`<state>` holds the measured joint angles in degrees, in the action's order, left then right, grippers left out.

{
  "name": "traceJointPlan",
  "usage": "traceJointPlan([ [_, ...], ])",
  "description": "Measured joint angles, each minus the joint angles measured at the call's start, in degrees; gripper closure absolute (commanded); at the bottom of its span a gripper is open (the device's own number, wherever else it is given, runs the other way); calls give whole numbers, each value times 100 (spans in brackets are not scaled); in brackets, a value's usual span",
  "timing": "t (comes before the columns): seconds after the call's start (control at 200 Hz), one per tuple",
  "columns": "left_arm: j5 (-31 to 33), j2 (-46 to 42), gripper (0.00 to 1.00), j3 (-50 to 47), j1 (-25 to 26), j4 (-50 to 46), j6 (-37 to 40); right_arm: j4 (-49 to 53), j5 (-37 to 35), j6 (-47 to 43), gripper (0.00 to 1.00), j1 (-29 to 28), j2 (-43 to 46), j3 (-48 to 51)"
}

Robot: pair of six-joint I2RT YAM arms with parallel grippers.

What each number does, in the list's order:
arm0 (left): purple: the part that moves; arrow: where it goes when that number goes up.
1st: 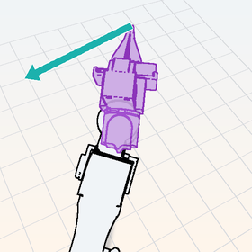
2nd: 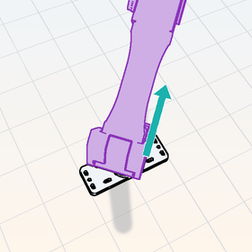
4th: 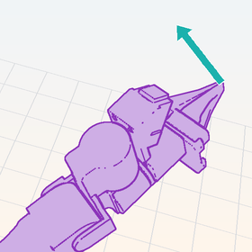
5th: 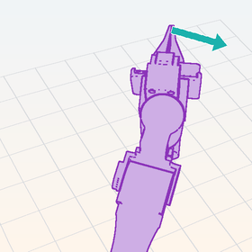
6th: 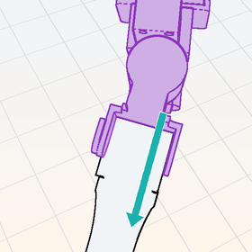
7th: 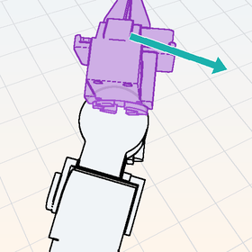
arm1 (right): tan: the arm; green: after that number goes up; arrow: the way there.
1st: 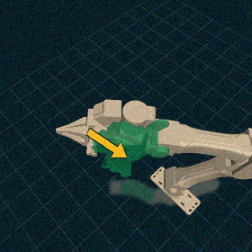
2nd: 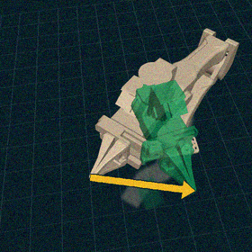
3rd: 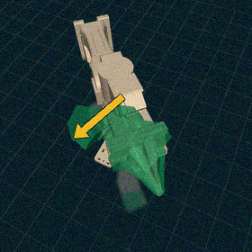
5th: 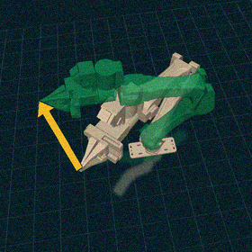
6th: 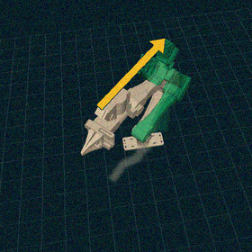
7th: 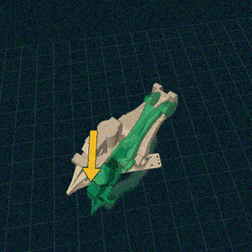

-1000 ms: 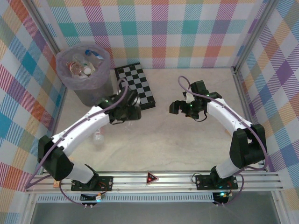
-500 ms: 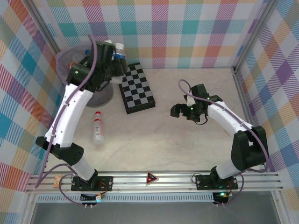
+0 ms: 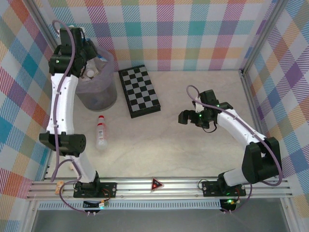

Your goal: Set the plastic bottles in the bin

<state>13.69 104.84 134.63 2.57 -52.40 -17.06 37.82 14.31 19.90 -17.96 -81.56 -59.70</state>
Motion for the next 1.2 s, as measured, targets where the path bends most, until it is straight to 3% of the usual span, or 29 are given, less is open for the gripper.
traceJointPlan([
  [0.275,-592,1062,54,601,-446,-238,-76,37,-94,-74,1,0,116,92],
  [0.605,-1628,1440,49,708,-632,-730,-516,79,-175,-109,0,0,116,101],
  [0.805,-2162,1460,34,706,-911,-855,-977,76,-173,-109,1,0,114,101],
  [1.0,-2127,1504,21,706,-1049,-940,-997,50,-168,-109,0,0,66,153],
  [1.2,-2092,1543,17,673,-1049,-1064,-785,33,-164,-107,0,0,26,186],
])
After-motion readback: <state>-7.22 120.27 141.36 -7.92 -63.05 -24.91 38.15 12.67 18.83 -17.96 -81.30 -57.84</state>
